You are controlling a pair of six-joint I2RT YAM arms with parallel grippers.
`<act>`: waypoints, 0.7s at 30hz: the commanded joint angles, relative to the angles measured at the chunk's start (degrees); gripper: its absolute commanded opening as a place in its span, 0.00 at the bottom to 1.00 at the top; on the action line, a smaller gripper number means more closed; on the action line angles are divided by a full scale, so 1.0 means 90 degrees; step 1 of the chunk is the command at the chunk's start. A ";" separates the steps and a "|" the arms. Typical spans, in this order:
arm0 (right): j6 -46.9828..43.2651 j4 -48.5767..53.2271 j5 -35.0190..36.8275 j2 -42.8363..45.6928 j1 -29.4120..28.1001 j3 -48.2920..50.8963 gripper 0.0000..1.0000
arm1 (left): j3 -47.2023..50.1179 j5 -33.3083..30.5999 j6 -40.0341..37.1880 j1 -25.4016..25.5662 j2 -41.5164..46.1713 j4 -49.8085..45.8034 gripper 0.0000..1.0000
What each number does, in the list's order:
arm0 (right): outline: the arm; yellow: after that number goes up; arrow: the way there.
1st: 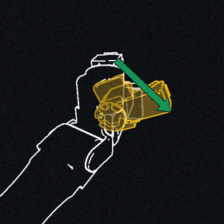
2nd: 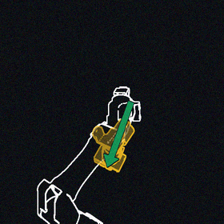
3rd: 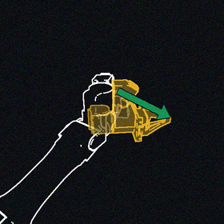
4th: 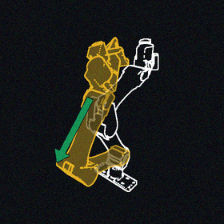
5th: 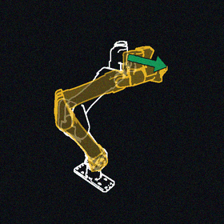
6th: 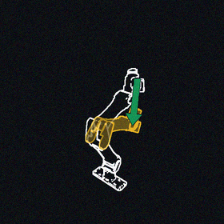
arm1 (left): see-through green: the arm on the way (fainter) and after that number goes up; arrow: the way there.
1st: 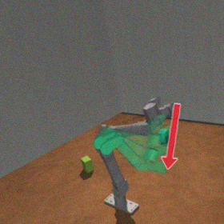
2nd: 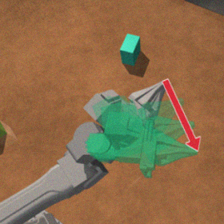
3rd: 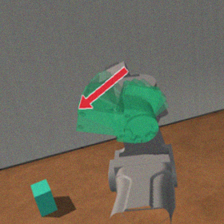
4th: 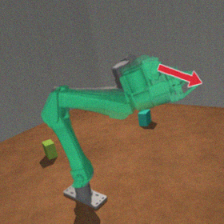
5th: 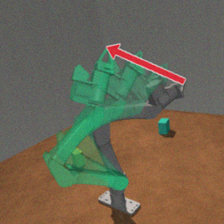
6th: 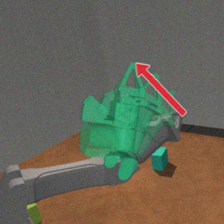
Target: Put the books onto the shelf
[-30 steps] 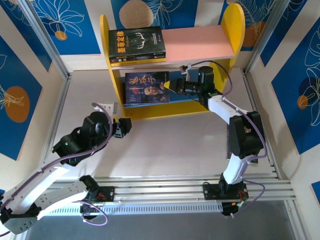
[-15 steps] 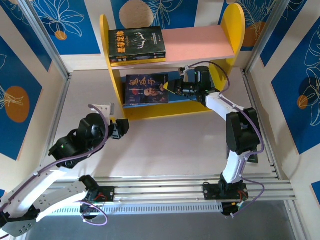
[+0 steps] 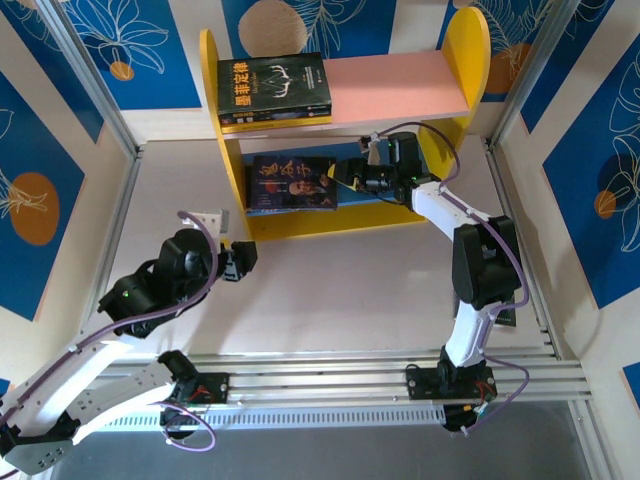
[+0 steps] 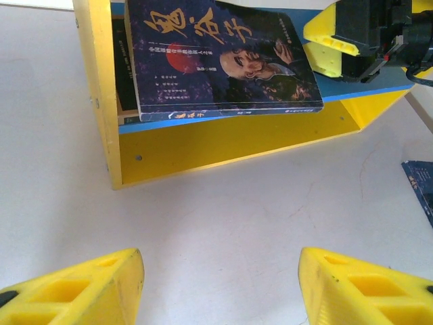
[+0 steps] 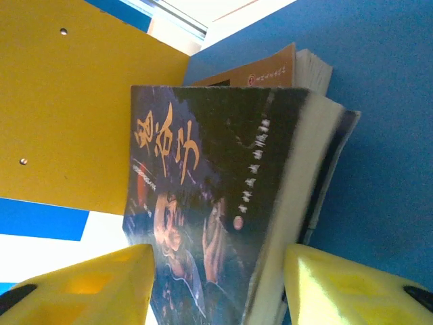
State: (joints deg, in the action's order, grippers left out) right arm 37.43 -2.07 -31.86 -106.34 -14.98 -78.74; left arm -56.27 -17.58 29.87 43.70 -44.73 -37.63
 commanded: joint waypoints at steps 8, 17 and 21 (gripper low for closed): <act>-0.0415 0.0314 0.0192 0.0461 0.0184 0.0146 0.58 | 0.0110 0.0008 0.0012 -0.0105 0.0097 -0.0214 0.63; -0.0685 0.0635 0.0327 0.0769 0.0180 0.0419 0.57 | 0.0166 0.0098 -0.0003 -0.0109 0.0102 -0.0205 0.63; -0.0826 0.0829 0.0396 0.0744 0.0115 0.0389 0.56 | 0.0198 0.0129 0.0021 -0.0104 0.0107 -0.0184 0.63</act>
State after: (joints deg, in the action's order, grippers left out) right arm 32.05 2.72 -29.47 -101.19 -14.09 -75.57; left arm -55.16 -17.26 29.89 43.59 -44.03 -38.63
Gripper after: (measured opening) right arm 0.562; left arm 0.625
